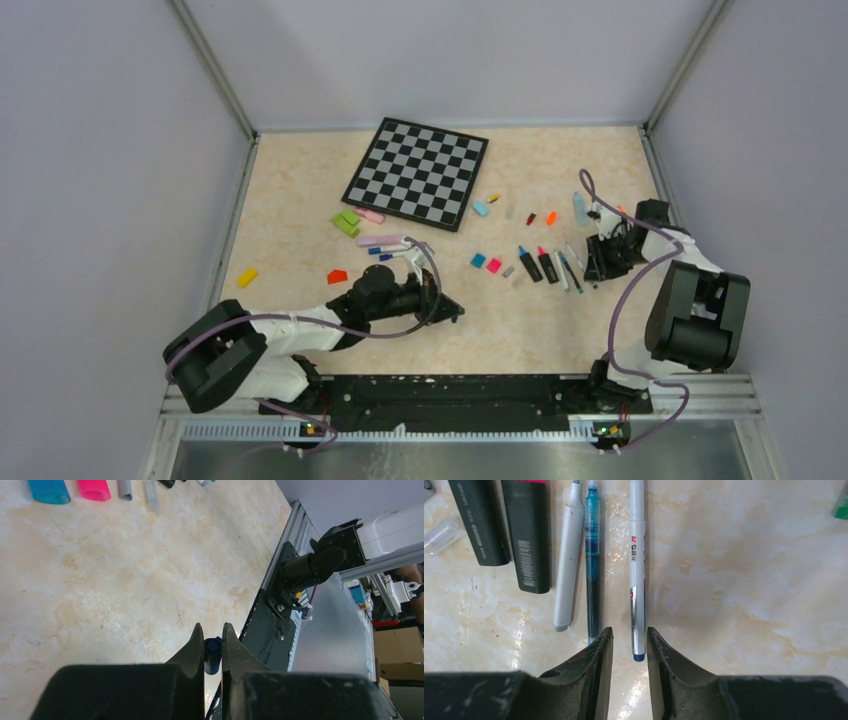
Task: Open the pen caps
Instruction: Place the pen at the center of the board, then place the pen cap at the center of the board.
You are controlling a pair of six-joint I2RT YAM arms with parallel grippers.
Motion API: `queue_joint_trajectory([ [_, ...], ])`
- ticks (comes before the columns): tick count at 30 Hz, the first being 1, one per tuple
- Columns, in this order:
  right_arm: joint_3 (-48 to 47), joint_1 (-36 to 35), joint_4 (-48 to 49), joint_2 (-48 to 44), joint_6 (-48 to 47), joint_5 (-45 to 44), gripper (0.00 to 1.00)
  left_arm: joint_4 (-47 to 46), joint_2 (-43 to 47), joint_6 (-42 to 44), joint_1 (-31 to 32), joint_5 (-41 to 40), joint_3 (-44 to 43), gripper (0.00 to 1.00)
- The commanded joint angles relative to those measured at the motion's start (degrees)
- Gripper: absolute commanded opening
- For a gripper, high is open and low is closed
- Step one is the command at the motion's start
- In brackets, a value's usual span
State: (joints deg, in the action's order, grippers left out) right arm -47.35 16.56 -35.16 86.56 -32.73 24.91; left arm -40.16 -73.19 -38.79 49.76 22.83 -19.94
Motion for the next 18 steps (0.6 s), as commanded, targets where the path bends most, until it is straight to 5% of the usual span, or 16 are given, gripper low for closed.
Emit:
queue_joint_trajectory([
  [1,-1.9,1.1,0.2,-5.1,0.5,3.0,0.3,1.4,-2.2,0.2,0.8,-1.9,-2.8,0.0],
  [11,-1.5,1.1,0.7,-11.7,0.2,8.1,0.31,15.8,-7.9,3.1,1.5,-5.5,-11.4,0.0],
  [18,-0.4,1.1,2.3,-17.8,0.2,11.8,0.31,12.2,-13.5,1.0,1.8,-1.4,-16.9,0.0],
])
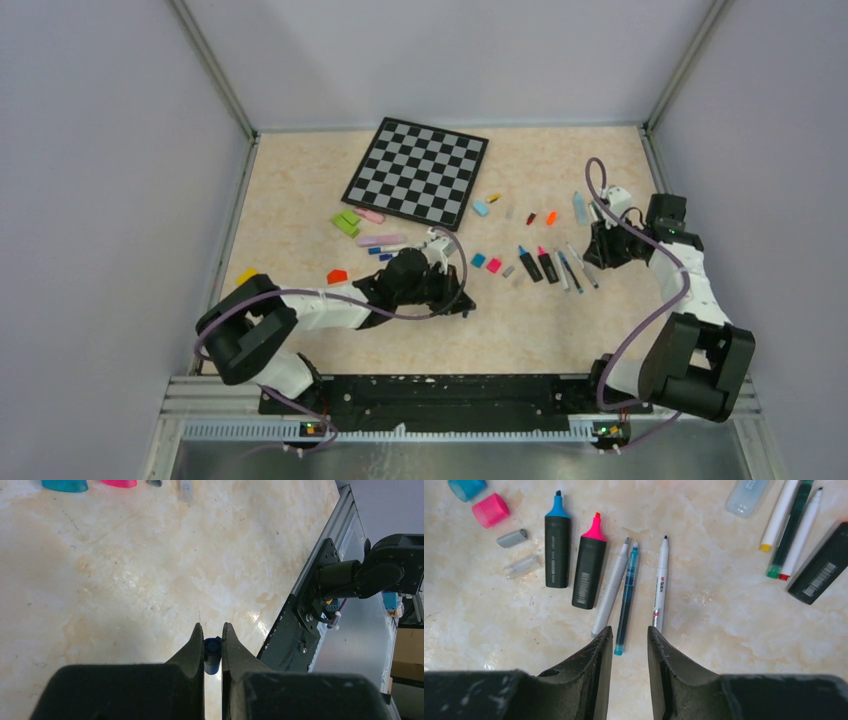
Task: Open the pen caps
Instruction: Place the pen cap at the center of the board.
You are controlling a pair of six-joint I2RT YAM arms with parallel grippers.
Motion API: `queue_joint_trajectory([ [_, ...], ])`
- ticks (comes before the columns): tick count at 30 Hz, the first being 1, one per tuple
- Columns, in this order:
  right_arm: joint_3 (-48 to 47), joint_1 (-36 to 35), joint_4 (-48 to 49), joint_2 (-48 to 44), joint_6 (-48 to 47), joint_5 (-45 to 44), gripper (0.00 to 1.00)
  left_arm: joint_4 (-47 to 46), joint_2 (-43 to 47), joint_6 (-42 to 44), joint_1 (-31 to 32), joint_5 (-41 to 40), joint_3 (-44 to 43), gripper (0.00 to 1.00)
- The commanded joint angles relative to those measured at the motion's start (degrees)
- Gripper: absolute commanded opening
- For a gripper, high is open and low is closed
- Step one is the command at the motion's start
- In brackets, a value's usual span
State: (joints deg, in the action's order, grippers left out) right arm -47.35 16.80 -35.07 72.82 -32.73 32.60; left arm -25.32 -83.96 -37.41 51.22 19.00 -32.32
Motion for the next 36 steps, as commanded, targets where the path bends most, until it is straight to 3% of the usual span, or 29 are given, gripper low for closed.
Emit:
queue_joint_trajectory([
  [1,-0.2,0.9,2.3,-4.8,0.2,4.8,0.31,-3.0,-3.8,-0.5,0.4,2.7,-6.0,0.0],
  [5,0.2,0.9,2.6,-6.6,0.2,6.7,0.31,-1.4,-8.1,1.3,0.3,2.7,-13.6,0.0],
  [24,0.3,0.9,3.6,-8.3,1.3,6.3,0.31,24.6,-34.0,5.3,4.0,0.0,-51.1,0.02],
  [30,0.3,0.9,3.6,-8.3,1.3,6.4,0.31,33.0,-40.0,6.8,5.7,-3.6,-58.5,0.04],
  [36,0.3,0.9,3.6,-8.3,1.2,6.6,0.31,35.6,-42.4,8.1,6.6,-7.0,-61.0,0.08],
])
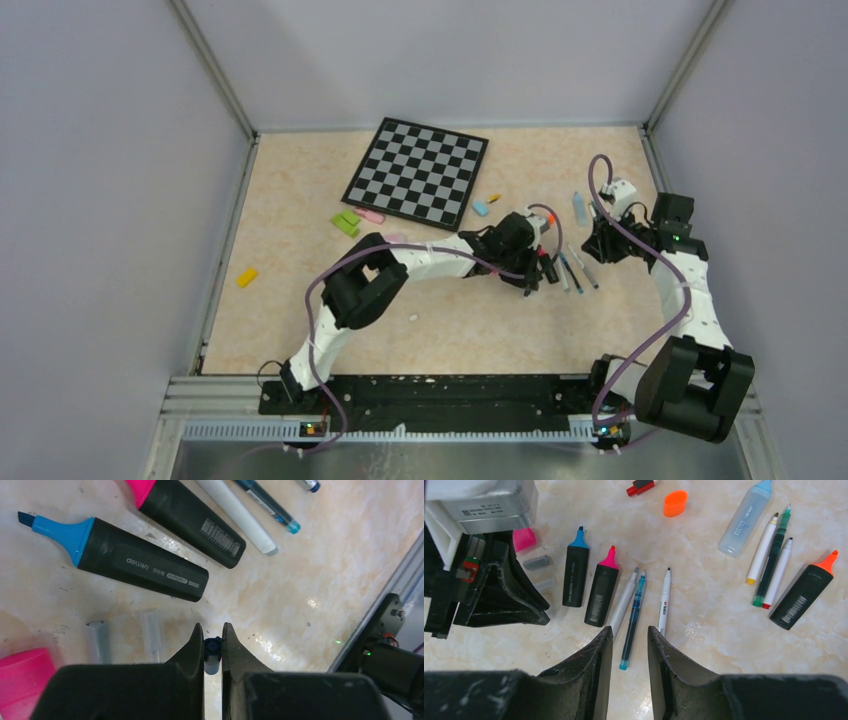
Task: Open the pen caps
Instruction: Place the pen cap at the center of the board.
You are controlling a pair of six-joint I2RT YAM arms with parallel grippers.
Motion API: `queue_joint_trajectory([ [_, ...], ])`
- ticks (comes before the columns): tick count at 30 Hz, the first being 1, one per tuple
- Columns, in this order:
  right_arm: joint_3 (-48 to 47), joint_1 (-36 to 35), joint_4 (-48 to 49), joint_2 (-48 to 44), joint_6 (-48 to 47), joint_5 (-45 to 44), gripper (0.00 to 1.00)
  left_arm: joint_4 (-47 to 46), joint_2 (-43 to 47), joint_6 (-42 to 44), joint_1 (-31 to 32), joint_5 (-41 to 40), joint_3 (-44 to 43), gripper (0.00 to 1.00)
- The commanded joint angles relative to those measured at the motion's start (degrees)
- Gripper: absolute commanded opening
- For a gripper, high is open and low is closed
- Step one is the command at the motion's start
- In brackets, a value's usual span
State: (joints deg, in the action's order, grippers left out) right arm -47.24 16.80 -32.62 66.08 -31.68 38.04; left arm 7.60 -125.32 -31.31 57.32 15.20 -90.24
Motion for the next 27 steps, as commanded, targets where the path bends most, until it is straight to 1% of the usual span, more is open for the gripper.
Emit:
queue_joint_trajectory([
  [1,0.2,0.9,1.1,-1.6,0.1,1.2,0.31,2.8,-1.3,2.1,0.5,-3.5,-3.3,0.09],
  [3,0.3,0.8,1.1,-1.6,0.0,1.2,0.31,2.9,-1.9,2.2,0.5,-3.8,-3.7,0.12],
  [6,0.3,0.9,1.1,-1.6,-0.1,1.4,0.31,3.3,-2.6,2.3,0.5,-4.1,-4.5,0.2],
  [9,0.4,0.9,1.1,-1.5,-0.1,1.4,0.31,3.7,-2.7,2.8,0.5,-4.6,-4.8,0.25],
  [14,0.4,0.9,1.0,-1.5,-0.2,1.3,0.31,4.1,-1.7,3.3,0.5,-4.8,-5.2,0.29],
  [17,0.4,0.9,1.1,-1.4,-0.2,1.4,0.31,4.4,-0.5,3.6,0.6,-4.9,-5.2,0.29],
  [22,0.5,0.9,0.9,-1.4,-0.5,1.5,0.31,4.4,4.2,4.5,0.8,-4.9,-4.4,0.29],
  [25,0.5,0.8,0.7,-1.4,-0.8,2.0,0.31,1.9,9.0,5.8,0.8,-4.8,-1.3,0.29],
  [27,0.6,0.9,0.6,-1.4,-0.9,2.3,0.31,-0.5,12.9,7.2,0.8,-5.5,3.3,0.29],
])
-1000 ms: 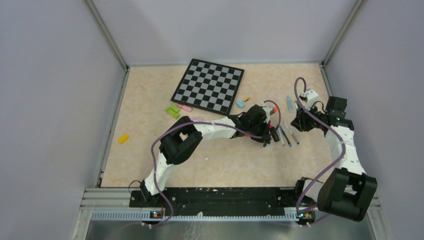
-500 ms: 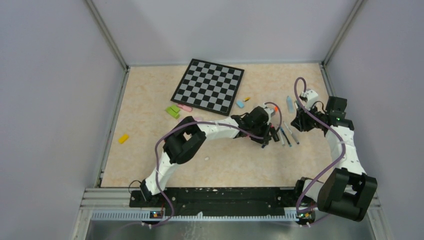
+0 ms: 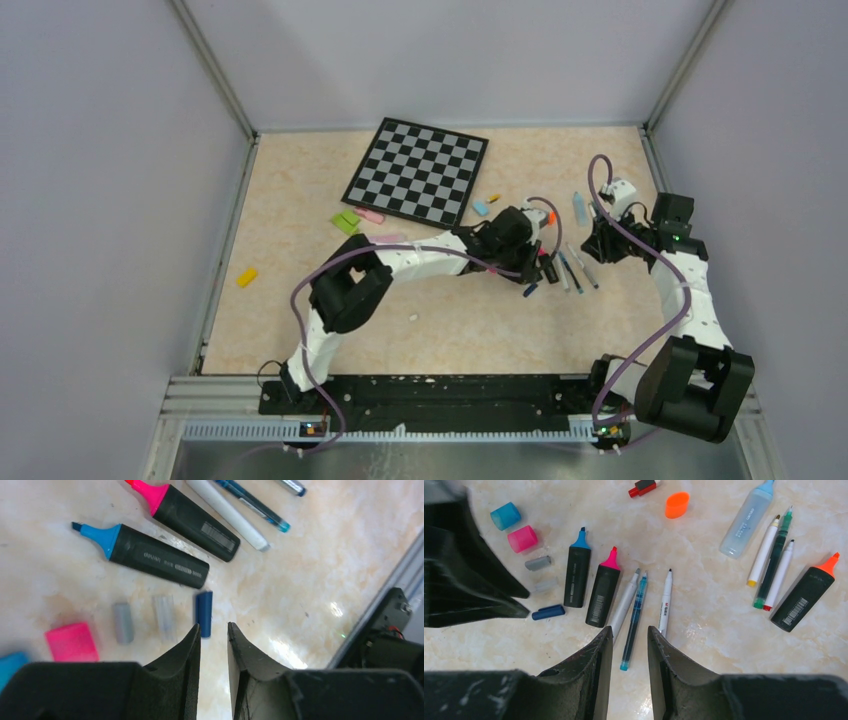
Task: Open the pen caps
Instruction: Place the pen cap at the center of the board, then pick up the pen from the center of the board.
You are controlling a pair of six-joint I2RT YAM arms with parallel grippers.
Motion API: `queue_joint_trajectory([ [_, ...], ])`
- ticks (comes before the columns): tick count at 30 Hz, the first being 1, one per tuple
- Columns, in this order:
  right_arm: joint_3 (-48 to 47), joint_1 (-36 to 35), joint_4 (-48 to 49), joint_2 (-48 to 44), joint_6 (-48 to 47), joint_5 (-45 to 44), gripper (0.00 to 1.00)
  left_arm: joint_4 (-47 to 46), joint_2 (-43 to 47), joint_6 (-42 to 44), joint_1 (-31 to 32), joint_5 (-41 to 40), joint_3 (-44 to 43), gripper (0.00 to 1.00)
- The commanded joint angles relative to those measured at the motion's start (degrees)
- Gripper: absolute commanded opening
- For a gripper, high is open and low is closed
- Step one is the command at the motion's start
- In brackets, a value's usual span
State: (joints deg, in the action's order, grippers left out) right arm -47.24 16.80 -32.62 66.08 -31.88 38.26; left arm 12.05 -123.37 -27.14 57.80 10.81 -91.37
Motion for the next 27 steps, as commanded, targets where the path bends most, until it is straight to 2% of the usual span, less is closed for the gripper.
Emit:
queue_joint_trajectory([
  [1,0.6,0.9,0.6,-1.4,-0.9,2.2,0.31,-5.9,13.0,3.7,0.3,-1.7,6.6,0.29],
  [5,0.7,0.9,0.4,-1.5,-1.6,3.2,0.31,-8.5,23.5,9.4,0.2,-7.5,16.4,0.33],
  [7,0.9,0.9,0.1,-1.6,-2.3,3.9,0.31,-8.9,28.5,12.0,0.1,-13.8,21.5,0.36],
  [11,1.4,0.9,0.2,-2.2,-3.4,5.7,0.31,-9.3,37.4,22.4,-0.4,-20.4,30.1,0.58],
  [16,2.2,0.9,0.7,-3.2,-4.1,7.1,0.31,-7.4,44.5,31.9,-2.7,-26.5,36.2,0.9],
  [21,2.7,0.9,1.3,-4.0,-4.2,7.4,0.31,-3.3,45.8,33.7,-13.4,-21.9,36.2,0.94],
  [27,2.8,0.9,1.4,-4.2,-4.4,7.7,0.31,-1.3,41.3,36.2,-22.5,-21.9,33.3,0.95],
])
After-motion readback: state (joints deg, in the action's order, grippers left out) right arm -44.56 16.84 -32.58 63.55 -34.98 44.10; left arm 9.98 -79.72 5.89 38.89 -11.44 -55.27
